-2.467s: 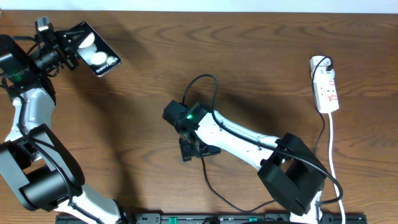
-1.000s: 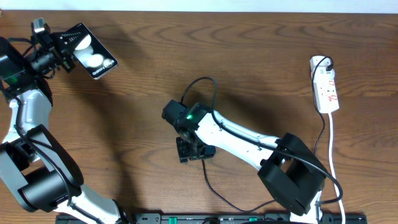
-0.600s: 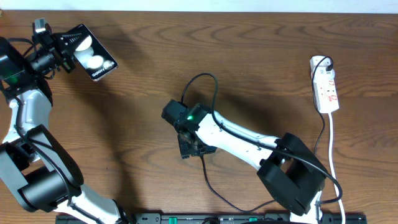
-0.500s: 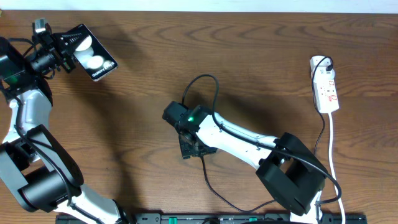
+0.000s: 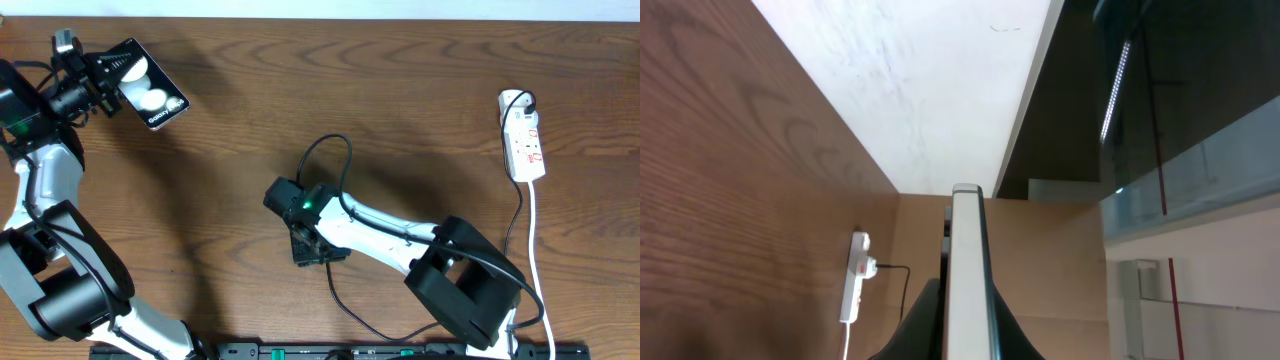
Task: Plug charger to phone and switch on socket
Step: 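Close the right gripper on the black cable plug, then lift the plug with the right gripper toward the phone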
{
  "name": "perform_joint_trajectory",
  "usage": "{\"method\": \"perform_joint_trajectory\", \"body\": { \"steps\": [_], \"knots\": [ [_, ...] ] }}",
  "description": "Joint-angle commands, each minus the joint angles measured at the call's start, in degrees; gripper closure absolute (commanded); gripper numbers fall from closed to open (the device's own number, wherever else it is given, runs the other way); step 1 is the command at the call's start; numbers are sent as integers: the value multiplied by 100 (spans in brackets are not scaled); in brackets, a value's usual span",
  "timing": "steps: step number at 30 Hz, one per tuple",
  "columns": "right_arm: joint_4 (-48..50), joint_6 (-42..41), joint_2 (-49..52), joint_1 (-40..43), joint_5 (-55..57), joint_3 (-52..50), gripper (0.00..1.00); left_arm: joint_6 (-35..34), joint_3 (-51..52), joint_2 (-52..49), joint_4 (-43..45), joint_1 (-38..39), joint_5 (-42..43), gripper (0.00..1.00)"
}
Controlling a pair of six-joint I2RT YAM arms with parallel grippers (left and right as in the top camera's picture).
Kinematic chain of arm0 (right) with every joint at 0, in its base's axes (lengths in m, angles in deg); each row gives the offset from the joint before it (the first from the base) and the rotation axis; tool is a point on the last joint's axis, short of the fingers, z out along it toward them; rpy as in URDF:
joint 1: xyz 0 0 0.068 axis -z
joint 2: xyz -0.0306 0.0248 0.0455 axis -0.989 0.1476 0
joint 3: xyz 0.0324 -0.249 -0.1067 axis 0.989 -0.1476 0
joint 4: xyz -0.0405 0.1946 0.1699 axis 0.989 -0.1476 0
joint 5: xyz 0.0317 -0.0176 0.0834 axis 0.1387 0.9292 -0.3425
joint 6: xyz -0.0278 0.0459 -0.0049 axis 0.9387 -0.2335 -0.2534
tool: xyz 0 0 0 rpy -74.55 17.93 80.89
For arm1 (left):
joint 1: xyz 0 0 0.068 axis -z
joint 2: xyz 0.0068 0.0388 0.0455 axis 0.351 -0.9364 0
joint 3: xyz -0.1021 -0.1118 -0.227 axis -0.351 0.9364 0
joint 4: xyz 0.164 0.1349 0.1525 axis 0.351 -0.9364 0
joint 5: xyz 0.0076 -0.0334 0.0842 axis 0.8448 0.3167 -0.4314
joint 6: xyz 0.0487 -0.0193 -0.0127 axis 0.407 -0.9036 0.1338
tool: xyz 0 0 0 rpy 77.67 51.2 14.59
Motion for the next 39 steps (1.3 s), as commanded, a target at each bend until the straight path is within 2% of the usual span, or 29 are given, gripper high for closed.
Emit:
{"method": "perform_joint_trajectory", "body": {
  "steps": [1,10,11,12,15,28,30,32,36,39],
  "knots": [
    [90,-107,50,50,-219,-205,58,120,-94,146,42,-15,52,93],
    [166,-151,55,212,-341,-310,71,120,-94,146,44,-15,50,93],
    [166,-151,55,212,-341,-310,78,120,-94,146,42,-15,50,93],
    [164,-151,55,212,-341,-310,80,120,-94,146,42,-15,50,93],
    [151,-151,55,212,-341,-310,98,120,-94,146,42,-15,50,93],
    [160,-142,55,243,-365,-299,99,120,-94,146,42,-15,50,92],
    [212,162,52,332,-612,-249,99,120,-94,146,44,-15,50,93],
    [466,848,52,468,-1228,-195,99,120,-94,146,42,-15,50,92],
    [1405,2780,42,844,-3788,-160,99,118,-94,146,42,-15,50,93],
    [1978,3427,44,1150,-5027,-160,99,116,-94,146,44,-15,48,92]
  ]
}}
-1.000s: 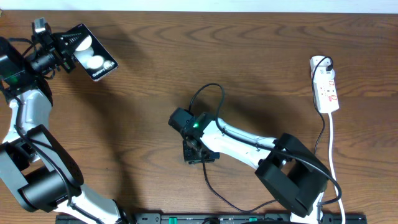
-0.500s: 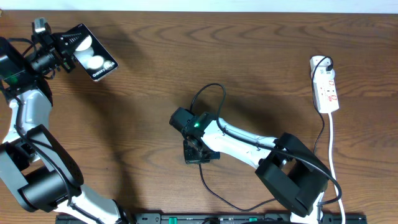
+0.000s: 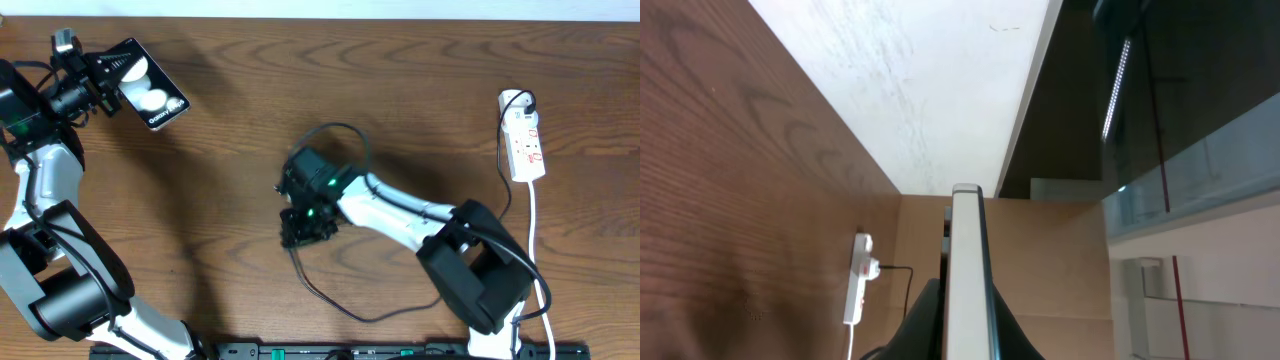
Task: Plug charger to phone and switch on socket
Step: 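Lift the plug with the right gripper toward the phone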
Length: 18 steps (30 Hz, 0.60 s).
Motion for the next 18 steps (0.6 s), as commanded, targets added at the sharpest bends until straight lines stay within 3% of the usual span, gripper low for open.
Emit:
{"method": "perform_joint_trajectory", "body": {
  "steps": [1,12,18],
  "knots": [
    [396,1464,44,350,-2221,24,99,33,-94,146,44,-15,48,93],
    [1843,2017,44,1161,-4354,24,99,35,-94,146,55,0,-120,93],
    [3283,813,44,1250,-4566,24,99,55,-94,146,448,229,-118,92]
  ]
}}
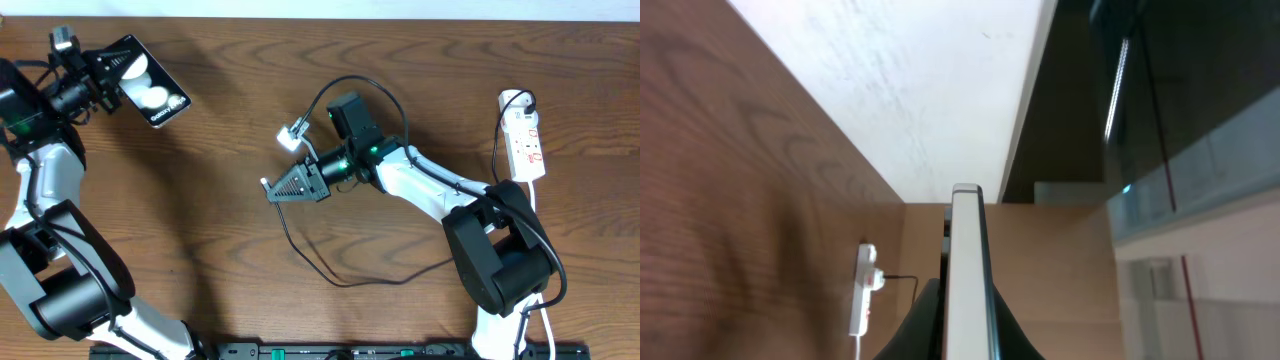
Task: Plug charger to phone and switch on socket
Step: 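Lift the plug with the right gripper toward the phone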
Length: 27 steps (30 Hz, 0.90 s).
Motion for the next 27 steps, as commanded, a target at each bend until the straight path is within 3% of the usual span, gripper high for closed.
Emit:
{"method": "perform_joint_trajectory", "body": {
  "steps": [1,7,11,27],
  "knots": [
    [695,-894,44,24,-590,31,99,44,-94,146,286,210,42,93],
    [2647,-2671,44,15,-710,31,99,42,-94,149,831,511,85,93],
    [3318,-3294,44,17,-754,31,99,42,-94,149,984,713,122,93],
    [3939,-3812,44,24,-671,33,99,79,-94,149,1086,1362,146,92]
  ]
}}
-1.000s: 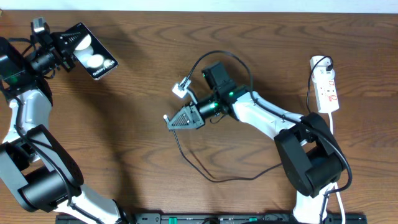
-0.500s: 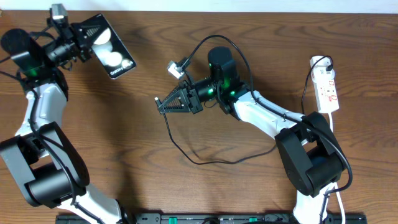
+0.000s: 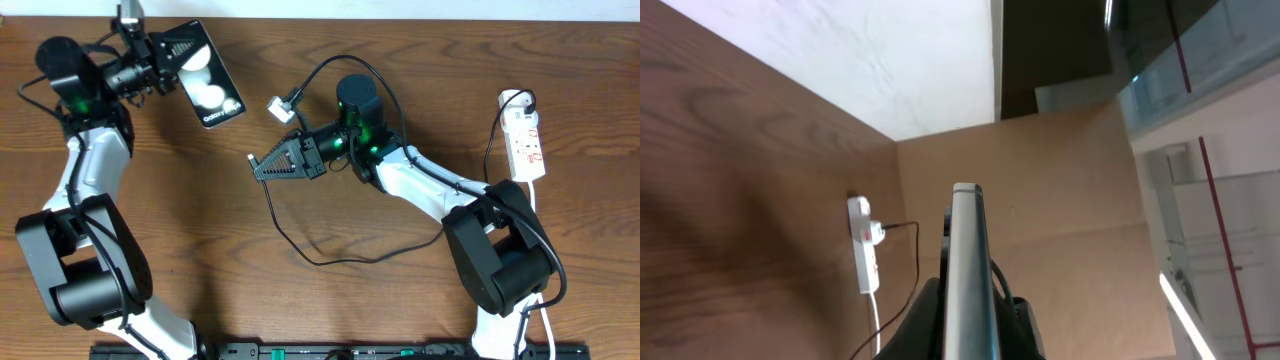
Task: Plug charger to phone and switch on socket
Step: 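Lift the plug with the right gripper toward the phone, then align the plug with the phone's bottom port using the right gripper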
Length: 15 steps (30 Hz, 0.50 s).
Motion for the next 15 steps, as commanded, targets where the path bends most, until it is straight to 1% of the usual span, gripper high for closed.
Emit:
{"method": "perform_joint_trajectory", "body": {
  "steps": [1,4,7,15],
  "knots": [
    [284,-356,39,13,-24,39,99,118,-96,149,52,85,144,92],
    [645,-555,39,15,11,39,99,146,-96,149,72,85,271,93],
    [804,-623,39,52,59,39,99,144,-96,149,72,85,275,92],
    [822,-706,39,92,164,39,99,146,-96,149,72,243,365,92]
  ]
}}
